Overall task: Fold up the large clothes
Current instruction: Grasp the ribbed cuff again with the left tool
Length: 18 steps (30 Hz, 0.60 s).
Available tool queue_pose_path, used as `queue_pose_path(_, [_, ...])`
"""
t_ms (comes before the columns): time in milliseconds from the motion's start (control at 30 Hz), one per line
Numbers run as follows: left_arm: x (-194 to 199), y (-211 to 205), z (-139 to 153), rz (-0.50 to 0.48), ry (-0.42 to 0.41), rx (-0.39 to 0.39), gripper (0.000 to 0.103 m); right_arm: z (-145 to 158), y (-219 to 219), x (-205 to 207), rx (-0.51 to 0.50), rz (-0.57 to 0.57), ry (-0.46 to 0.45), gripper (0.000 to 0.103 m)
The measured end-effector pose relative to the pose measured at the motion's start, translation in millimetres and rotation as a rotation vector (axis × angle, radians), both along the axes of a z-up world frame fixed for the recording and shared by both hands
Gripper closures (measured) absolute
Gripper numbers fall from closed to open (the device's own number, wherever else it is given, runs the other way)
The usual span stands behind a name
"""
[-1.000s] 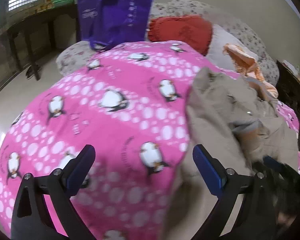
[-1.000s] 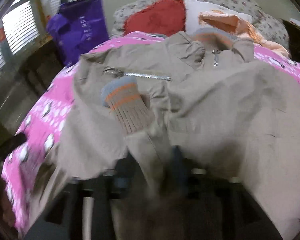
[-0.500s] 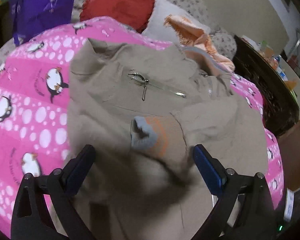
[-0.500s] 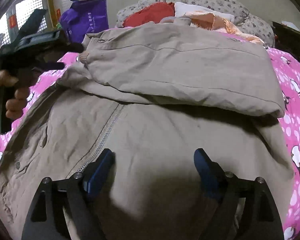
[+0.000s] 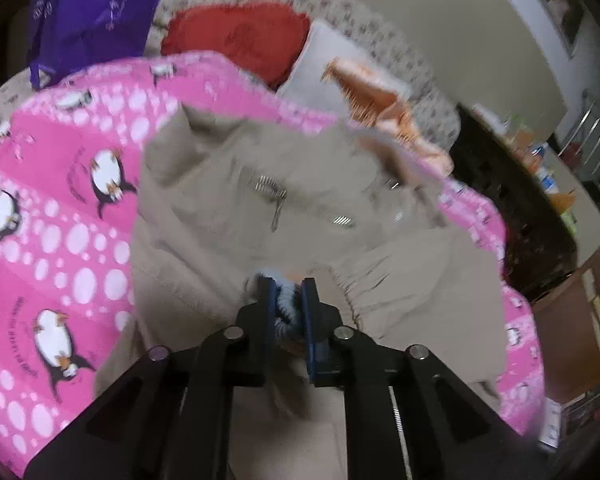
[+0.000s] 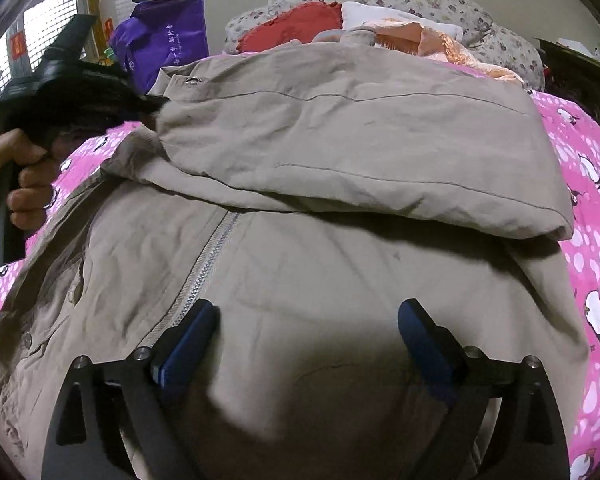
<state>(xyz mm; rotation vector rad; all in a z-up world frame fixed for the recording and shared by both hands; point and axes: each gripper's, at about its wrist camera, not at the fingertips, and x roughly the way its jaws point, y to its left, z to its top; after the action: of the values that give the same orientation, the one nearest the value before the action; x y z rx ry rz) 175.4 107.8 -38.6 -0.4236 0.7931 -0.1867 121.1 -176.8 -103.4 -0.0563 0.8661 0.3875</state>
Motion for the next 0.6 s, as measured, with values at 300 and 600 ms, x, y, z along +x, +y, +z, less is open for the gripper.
queue_pose_path(300, [-37, 21, 29, -0.01, -0.081, 0.014, 0.1, 0, 0, 0, -0.003, 0.0, 0.0, 0.009])
queue_pose_path(600, [-43, 26, -32, -0.034, 0.067, -0.039, 0.049, 0, -1, 0, 0.002, 0.0, 0.002, 0.009])
